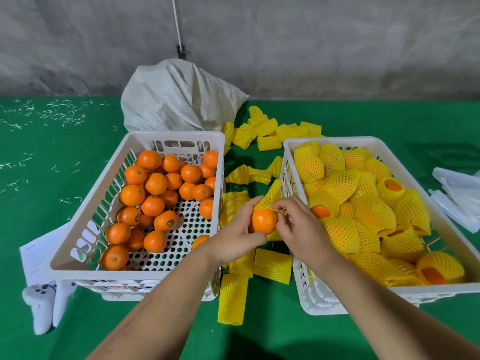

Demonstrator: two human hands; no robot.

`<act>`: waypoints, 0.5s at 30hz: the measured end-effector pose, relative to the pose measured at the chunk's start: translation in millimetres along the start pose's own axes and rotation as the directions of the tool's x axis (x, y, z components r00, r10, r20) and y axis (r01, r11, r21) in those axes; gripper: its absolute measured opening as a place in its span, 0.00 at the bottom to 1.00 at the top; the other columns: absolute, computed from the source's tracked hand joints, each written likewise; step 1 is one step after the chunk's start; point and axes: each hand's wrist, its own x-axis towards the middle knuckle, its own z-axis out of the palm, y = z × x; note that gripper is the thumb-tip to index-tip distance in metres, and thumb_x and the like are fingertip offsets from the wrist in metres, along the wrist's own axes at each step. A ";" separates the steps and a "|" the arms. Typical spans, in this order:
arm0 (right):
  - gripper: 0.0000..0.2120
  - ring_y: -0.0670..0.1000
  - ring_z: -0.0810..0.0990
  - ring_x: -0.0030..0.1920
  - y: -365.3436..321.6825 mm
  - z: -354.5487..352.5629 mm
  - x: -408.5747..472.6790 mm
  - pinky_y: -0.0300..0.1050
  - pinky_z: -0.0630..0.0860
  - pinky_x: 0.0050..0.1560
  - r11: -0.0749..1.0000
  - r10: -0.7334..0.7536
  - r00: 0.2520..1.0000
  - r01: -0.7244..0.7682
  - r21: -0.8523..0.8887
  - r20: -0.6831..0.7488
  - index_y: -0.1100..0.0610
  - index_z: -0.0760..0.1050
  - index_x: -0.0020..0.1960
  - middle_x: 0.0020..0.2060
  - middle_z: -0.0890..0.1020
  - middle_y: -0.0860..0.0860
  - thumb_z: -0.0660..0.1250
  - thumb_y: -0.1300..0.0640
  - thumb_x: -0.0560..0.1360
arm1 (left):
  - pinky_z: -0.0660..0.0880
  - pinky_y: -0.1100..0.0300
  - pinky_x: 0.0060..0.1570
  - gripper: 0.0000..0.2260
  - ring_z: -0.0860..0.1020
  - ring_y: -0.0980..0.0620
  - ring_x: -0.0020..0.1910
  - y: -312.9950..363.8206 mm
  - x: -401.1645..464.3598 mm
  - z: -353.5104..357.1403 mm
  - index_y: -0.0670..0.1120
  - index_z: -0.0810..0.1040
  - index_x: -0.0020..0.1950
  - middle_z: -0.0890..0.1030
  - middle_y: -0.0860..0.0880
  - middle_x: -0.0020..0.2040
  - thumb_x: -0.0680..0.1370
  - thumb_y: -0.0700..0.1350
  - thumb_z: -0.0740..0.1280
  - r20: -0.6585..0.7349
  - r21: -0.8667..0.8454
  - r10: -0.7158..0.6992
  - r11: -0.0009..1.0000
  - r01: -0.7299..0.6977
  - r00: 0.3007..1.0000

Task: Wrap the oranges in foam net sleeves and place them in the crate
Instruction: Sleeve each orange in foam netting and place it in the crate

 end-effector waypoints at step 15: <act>0.24 0.42 0.72 0.51 -3.1 0.2 -2.7 0.42 0.78 0.47 0.999 -0.027 0.999 0.026 0.022 0.044 0.47 0.63 0.70 0.57 0.66 0.40 0.64 0.44 0.76 | 0.81 0.56 0.41 0.32 0.84 0.50 0.42 -2.1 6.9 9.4 0.66 0.68 0.74 0.82 0.48 0.56 0.74 0.61 0.78 -0.234 -0.215 0.041 0.972 -0.092 0.971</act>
